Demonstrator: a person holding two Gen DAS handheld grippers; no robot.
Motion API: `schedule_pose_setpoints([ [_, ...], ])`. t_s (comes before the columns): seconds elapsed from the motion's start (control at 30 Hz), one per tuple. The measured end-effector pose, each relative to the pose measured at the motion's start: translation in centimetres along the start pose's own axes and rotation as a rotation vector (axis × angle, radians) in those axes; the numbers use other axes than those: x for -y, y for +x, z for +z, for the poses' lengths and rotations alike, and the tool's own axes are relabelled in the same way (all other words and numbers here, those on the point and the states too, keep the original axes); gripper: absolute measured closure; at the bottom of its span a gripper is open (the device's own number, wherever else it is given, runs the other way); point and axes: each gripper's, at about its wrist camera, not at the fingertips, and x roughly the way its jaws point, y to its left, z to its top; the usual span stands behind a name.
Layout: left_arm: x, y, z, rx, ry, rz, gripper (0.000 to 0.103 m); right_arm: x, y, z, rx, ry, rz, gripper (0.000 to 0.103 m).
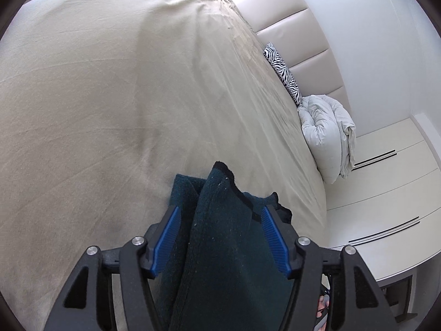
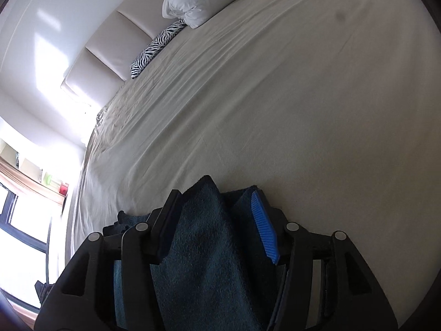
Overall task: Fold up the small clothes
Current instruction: 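Lay the hem onto the collar end and open both grippers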
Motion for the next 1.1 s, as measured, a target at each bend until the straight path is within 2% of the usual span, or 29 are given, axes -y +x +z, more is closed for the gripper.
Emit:
schedule_pose_setpoints([
  [0.07,0.2,-0.9,-1.6,-0.004,0.04,0.013,0.04,-0.1,-1.3,-0.6,-0.008,-0.028,-0.017,0.051],
  [0.2,0.5,-2.0,-5.2,-0.003,0.133,0.092,0.04,-0.3,-4.1,-2.8,-0.031,-0.139,-0.069,0.051],
  [0.33,0.4,-2.9,-8.2,0.035,0.239,0.21,0.04,-0.7,-6.6,-5.9,-0.038,-0.233,-0.094,0.051],
  [0.4,0.1,-2.5,-8.9,0.025,0.279,0.264,0.041,-1.3,-7.8,-7.7,-0.038,-0.297,-0.089,0.051],
  [0.47,0.1,-2.4,-9.7,0.025,0.317,0.304,0.057,-1.5,-8.5,-9.5,-0.051,-0.357,-0.099,0.051],
  [0.53,0.1,-2.4,-10.2,0.025,0.353,0.334,0.065,-1.0,-8.3,-10.7,-0.075,-0.398,-0.143,0.053],
  [0.57,0.0,-2.4,-10.5,0.022,0.367,0.339,0.07,-0.8,-8.3,-11.1,-0.076,-0.414,-0.169,0.055],
  [0.67,-0.4,-2.3,-10.8,0.019,0.386,0.342,0.074,0.3,-8.1,-11.3,-0.071,-0.419,-0.241,0.055],
  [0.77,-0.6,-2.6,-10.8,0.02,0.377,0.333,0.075,2.1,-9.0,-10.8,-0.073,-0.338,-0.243,0.055],
  [0.87,-0.7,-2.9,-10.9,0.029,0.367,0.322,0.075,1.7,-10.0,-11.0,-0.055,-0.347,-0.278,0.055],
  [1.0,-0.8,-3.2,-11.3,0.038,0.369,0.317,0.075,0.3,-11.9,-12.1,-0.019,-0.369,-0.185,0.055],
  [1.1,-0.7,-3.4,-11.5,0.039,0.383,0.323,0.075,0.4,-10.3,-13.4,-0.096,-0.418,-0.236,0.053],
])
